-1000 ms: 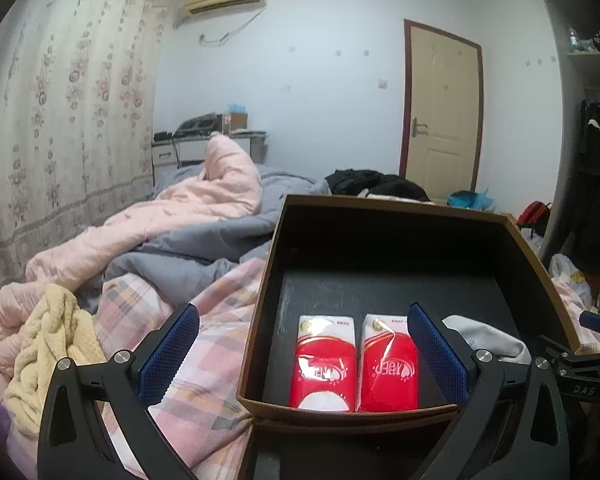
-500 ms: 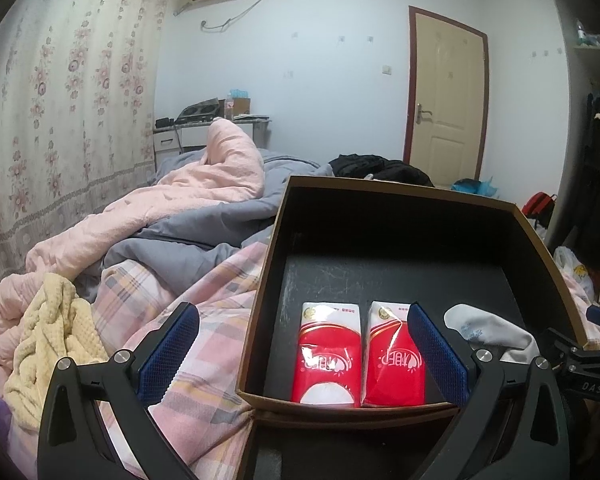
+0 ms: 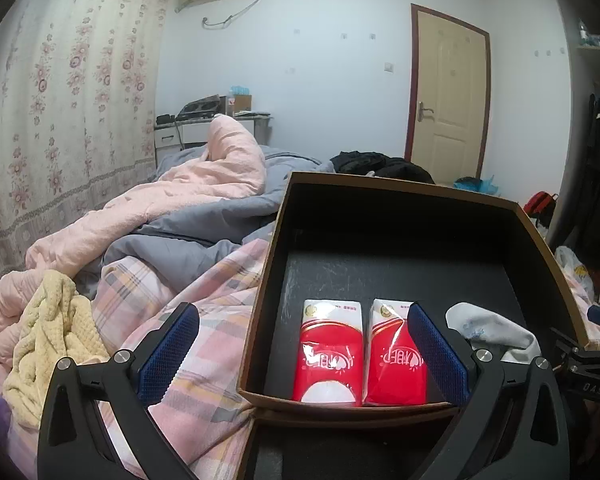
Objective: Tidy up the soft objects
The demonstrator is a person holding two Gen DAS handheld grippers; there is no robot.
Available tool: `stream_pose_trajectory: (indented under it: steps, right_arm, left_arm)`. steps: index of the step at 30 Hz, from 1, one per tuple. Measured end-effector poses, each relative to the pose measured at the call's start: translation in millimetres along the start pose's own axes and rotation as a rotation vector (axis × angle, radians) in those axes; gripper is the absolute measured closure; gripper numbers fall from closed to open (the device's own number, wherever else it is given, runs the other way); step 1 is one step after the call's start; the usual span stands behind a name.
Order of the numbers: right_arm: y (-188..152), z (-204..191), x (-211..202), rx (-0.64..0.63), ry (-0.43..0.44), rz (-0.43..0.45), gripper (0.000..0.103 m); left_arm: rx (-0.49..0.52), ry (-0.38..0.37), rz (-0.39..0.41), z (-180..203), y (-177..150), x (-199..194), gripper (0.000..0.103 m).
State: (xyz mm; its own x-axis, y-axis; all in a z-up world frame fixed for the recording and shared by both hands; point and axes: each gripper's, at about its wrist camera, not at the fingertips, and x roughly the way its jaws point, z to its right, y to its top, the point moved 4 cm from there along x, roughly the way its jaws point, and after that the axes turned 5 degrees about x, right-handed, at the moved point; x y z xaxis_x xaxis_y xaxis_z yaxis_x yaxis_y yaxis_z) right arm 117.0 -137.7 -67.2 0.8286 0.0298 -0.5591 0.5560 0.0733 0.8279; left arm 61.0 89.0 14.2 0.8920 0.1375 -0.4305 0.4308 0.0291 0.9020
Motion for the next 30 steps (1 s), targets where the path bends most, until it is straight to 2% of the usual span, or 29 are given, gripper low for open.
stream_pose_trajectory:
  steps: [9, 14, 18, 22, 27, 30]
  right_arm:
    - [-0.3, -0.5, 0.0, 0.0, 0.0, 0.0, 0.001]
    - [-0.4, -0.6, 0.1, -0.001, 0.0, 0.0, 0.001]
    - [-0.3, -0.3, 0.0, 0.0, 0.0, 0.001, 0.001]
    - [0.0, 0.4, -0.3, 0.0, 0.0, 0.001, 0.001]
    - [0.2, 0.1, -0.3, -0.001, -0.001, 0.001, 0.001]
    - [0.0, 0.0, -0.3, 0.0, 0.0, 0.001, 0.001]
  left_arm:
    - [0.004, 0.001, 0.005, -0.3, -0.9, -0.9, 0.0]
    - [0.032, 0.061, -0.001, -1.5, -3.4, 2.8, 0.0]
    - [0.04, 0.055, -0.09, -2.6, -9.9, 17.6, 0.0]
    - [0.037, 0.104, -0.154, -7.4, -13.9, 25.5, 0.0]
    - [0.037, 0.097, -0.135, -8.4, -14.0, 21.8, 0.0]
    - [0.011, 0.059, -0.13, -9.3, -11.2, 21.5, 0.0]
